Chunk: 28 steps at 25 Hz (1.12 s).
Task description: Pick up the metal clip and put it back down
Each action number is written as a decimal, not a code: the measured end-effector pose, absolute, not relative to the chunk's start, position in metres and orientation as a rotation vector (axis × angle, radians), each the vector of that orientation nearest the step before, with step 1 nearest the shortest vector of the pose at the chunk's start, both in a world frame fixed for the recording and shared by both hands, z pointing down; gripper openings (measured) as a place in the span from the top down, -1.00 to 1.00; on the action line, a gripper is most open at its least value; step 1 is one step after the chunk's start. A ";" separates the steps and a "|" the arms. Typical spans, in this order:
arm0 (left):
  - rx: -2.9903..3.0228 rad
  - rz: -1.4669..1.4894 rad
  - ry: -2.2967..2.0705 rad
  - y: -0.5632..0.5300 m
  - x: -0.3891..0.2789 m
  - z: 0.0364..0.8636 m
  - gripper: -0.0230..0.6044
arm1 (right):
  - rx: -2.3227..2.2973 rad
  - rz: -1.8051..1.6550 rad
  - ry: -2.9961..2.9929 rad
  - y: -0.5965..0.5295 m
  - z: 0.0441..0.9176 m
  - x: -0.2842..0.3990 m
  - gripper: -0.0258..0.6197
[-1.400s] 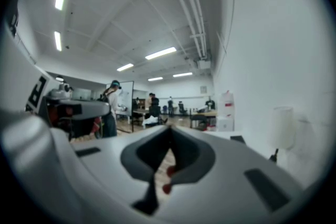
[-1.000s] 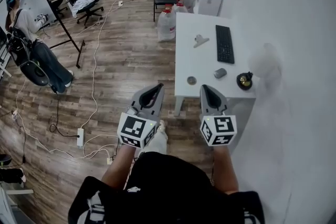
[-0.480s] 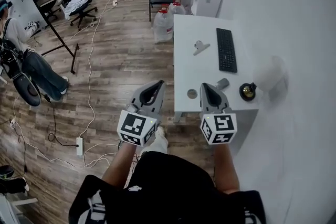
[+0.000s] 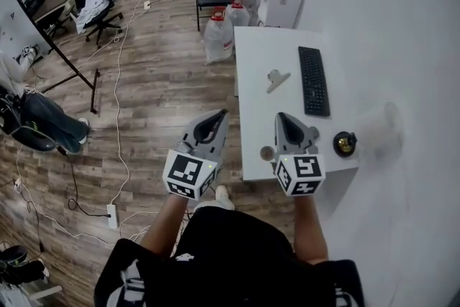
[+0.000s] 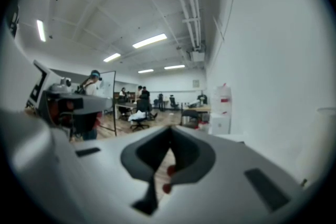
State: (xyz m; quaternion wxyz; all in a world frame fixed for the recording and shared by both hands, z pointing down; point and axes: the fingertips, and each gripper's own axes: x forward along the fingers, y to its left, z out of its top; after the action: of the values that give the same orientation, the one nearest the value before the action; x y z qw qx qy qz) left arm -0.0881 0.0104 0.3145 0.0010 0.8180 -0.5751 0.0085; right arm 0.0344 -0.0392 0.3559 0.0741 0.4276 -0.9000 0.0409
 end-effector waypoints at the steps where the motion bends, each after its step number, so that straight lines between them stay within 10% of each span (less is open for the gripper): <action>1: 2.573 0.026 -1.798 0.001 -0.094 0.315 0.85 | 1.289 0.126 -2.695 -0.048 0.357 0.029 0.82; 28: 2.519 0.070 -1.583 -0.135 -0.098 0.370 0.85 | 1.284 0.198 -2.525 -0.175 0.408 0.015 0.81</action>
State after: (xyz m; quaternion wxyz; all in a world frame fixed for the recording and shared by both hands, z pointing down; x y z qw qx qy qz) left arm -0.0985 -0.1351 0.3704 0.0828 0.8436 -0.5301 0.0236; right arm 0.0147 -0.1748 0.4085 0.1505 0.4472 -0.8790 0.0688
